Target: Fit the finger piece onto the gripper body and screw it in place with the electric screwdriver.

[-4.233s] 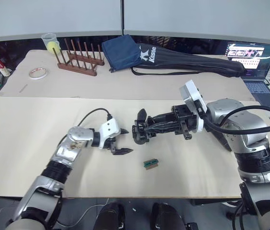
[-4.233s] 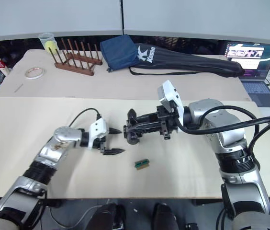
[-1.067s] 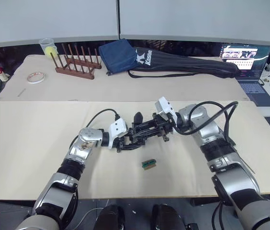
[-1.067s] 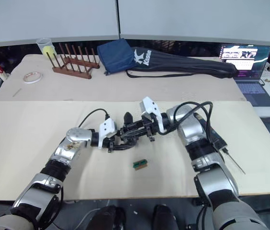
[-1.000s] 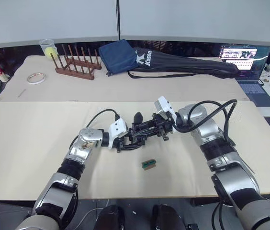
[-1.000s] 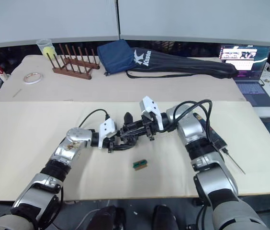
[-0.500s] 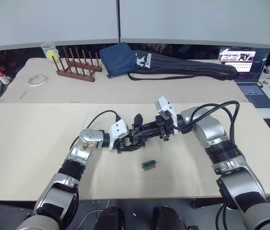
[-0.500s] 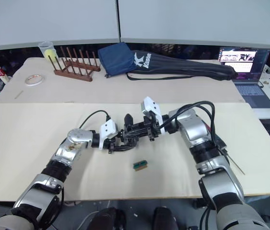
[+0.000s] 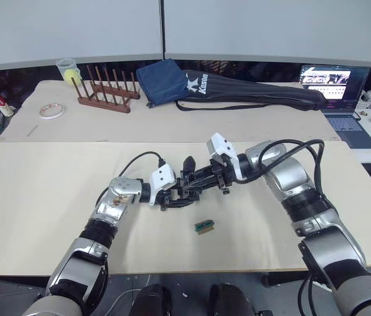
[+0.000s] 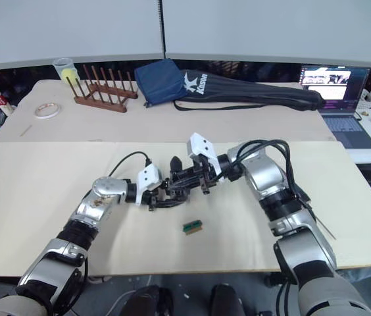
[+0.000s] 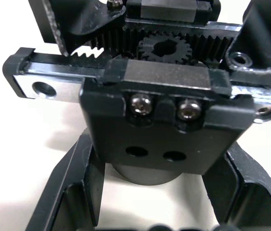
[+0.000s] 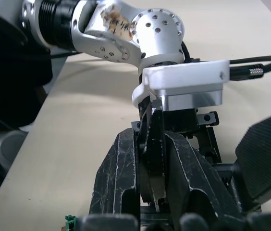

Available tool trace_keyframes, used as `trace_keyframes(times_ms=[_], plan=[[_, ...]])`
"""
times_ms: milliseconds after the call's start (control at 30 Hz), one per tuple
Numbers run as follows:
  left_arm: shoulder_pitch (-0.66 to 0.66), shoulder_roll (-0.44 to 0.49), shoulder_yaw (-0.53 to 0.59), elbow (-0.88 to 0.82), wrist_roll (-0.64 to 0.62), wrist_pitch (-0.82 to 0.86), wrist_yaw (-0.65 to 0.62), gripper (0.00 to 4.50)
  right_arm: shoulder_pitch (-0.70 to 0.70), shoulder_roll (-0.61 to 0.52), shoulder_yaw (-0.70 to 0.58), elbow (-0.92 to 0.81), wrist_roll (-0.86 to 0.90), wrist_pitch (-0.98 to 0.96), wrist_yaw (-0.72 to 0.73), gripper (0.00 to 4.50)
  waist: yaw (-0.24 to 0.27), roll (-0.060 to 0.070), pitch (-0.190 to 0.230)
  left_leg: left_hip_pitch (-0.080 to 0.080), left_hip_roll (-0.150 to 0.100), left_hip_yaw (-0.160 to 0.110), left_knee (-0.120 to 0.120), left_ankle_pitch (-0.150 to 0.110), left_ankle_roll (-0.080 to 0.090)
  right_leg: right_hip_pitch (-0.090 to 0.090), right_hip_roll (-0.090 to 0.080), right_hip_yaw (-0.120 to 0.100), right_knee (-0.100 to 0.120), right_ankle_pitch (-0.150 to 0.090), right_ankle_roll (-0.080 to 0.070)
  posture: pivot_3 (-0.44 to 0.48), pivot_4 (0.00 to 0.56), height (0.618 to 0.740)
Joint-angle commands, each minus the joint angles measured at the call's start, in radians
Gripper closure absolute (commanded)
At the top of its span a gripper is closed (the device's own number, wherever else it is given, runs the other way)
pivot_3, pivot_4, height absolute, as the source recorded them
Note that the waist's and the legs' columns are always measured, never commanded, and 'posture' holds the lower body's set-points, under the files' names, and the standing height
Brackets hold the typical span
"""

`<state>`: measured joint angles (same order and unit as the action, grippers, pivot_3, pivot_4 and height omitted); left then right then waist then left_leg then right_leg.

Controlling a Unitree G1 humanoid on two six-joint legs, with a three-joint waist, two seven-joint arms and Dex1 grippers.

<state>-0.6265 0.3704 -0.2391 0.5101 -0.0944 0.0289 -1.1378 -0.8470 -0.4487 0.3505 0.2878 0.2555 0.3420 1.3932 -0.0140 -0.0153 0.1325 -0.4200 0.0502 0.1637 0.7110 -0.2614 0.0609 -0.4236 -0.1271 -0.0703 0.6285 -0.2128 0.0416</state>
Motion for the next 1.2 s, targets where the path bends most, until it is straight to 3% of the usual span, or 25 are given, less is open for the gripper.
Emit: trace_keyframes(times_ms=[33, 433, 667, 967, 1200], plan=[[-0.035, -0.011, 0.023, -0.053, -0.040, -0.016, -0.029, 2.23, 0.081, -0.028, 0.153, 0.105, -0.157, 0.089, -0.024, 4.17, 0.000, 0.000, 0.000, 0.000, 0.000, 0.000, 0.000, 0.000, 0.000, 0.000, 0.000, 0.000, 0.000, 0.000, 0.000, 0.000, 0.150, 0.740], [-0.040, -0.017, 0.023, -0.046, -0.040, -0.017, -0.027, 2.23, 0.037, -0.024, 0.185, 0.207, -0.184, 0.157, -0.032, 4.17, -0.001, 0.003, -0.008, 0.002, 0.000, 0.000, -0.001, -0.002, 0.001, 0.001, -0.001, 0.000, 0.000, -0.001, -0.001, 0.000, 0.150, 0.740], [-0.042, -0.026, 0.023, -0.029, -0.038, -0.018, -0.019, 2.23, -0.008, -0.027, 0.204, 0.200, -0.180, 0.173, -0.022, 4.17, -0.001, 0.004, -0.009, 0.003, 0.000, 0.000, -0.001, -0.005, 0.003, 0.001, -0.001, 0.000, 0.000, -0.001, -0.001, 0.000, 0.150, 0.740], [-0.049, -0.032, 0.038, -0.016, -0.045, -0.002, -0.014, 2.23, 0.051, -0.072, 0.217, 0.074, -0.190, 0.160, -0.048, 4.17, 0.003, 0.005, -0.011, 0.004, -0.001, 0.000, 0.000, -0.005, 0.003, 0.001, -0.003, -0.001, -0.001, -0.001, -0.001, 0.000, 0.150, 0.740], [-0.053, -0.038, 0.038, -0.015, -0.046, -0.002, -0.012, 2.23, 0.041, -0.065, 0.200, 0.106, -0.182, 0.211, -0.056, 4.17, 0.003, 0.006, -0.012, 0.004, 0.000, 0.000, 0.000, -0.006, 0.004, 0.001, -0.003, -0.002, -0.002, -0.001, -0.001, 0.000, 0.150, 0.740]])
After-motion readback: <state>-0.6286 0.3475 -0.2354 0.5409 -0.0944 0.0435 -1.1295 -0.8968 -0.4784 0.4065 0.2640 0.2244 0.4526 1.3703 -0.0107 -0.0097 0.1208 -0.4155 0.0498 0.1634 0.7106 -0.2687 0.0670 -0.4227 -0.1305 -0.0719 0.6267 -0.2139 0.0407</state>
